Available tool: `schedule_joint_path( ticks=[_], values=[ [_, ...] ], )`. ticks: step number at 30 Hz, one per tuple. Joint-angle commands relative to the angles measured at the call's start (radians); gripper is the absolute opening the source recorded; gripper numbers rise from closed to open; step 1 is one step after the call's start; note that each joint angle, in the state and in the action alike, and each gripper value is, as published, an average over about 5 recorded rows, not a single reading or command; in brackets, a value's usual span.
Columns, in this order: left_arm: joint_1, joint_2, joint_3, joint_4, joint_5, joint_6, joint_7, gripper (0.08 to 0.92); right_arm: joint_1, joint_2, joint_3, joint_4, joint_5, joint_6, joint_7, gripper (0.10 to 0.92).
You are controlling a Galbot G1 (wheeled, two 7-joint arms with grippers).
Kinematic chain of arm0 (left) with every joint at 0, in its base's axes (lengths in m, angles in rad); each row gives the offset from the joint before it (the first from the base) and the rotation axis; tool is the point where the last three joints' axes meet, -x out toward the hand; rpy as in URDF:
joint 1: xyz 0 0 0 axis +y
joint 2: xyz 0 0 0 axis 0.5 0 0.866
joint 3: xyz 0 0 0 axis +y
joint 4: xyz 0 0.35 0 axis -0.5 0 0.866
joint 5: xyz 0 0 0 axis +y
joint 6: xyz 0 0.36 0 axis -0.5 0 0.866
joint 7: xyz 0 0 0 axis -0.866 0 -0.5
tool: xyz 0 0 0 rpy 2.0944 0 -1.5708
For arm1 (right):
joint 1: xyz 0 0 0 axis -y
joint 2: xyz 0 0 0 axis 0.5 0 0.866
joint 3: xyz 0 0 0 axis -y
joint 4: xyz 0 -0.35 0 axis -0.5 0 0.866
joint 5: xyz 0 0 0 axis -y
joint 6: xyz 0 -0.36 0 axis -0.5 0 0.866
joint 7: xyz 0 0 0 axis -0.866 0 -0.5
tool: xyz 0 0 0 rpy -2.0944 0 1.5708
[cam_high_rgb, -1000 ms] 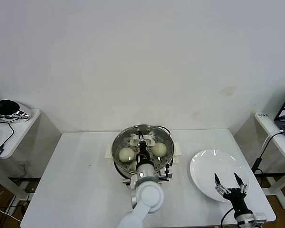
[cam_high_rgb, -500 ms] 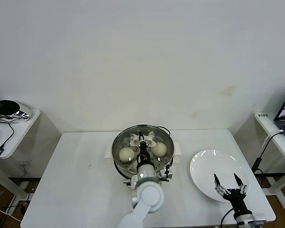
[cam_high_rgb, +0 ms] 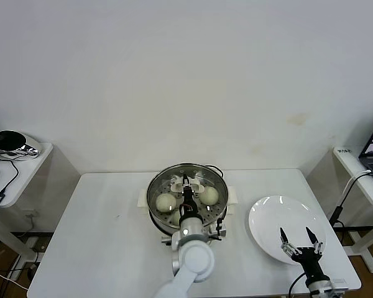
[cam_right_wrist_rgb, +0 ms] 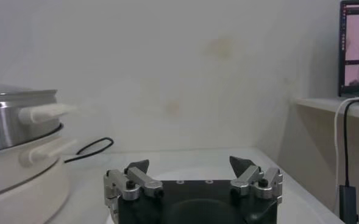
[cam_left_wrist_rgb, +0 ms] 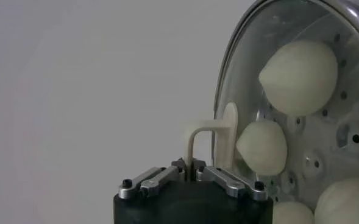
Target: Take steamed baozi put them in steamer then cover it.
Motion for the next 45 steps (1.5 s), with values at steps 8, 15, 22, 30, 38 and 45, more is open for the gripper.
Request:
schedule_joint_path(
  ticks=[8,15,22,30,38,45],
  values=[
    [0.046,0.016,0.03,-0.139,-0.005,0.04,0.042,0.456,-0.006,0.0,0.003,0.004,-0.002,0.001,0.0,0.823],
    [0.087,0.053,0.031,-0.203,0.001,0.038,0.055,0.655,-0.003,0.001,0.001,0.003,-0.003,0.0,0.0,0.823],
    [0.151,0.108,0.018,-0.359,0.002,0.013,0.075,0.81,-0.012,-0.001,-0.019,0.015,-0.003,-0.001,0.035,0.823],
    [0.255,0.179,-0.071,-0.609,-0.12,-0.012,0.016,0.823,-0.049,-0.008,-0.05,0.06,0.003,0.002,0.052,0.823],
    [0.406,0.24,-0.455,-0.762,-0.886,-0.156,-0.252,0.823,-0.116,-0.012,-0.127,0.134,-0.006,-0.015,0.087,0.823],
    [0.593,0.21,-0.772,-0.598,-1.564,-0.605,-0.357,0.823,-0.162,0.003,-0.181,0.178,-0.067,-0.026,0.133,0.823]
  ],
)
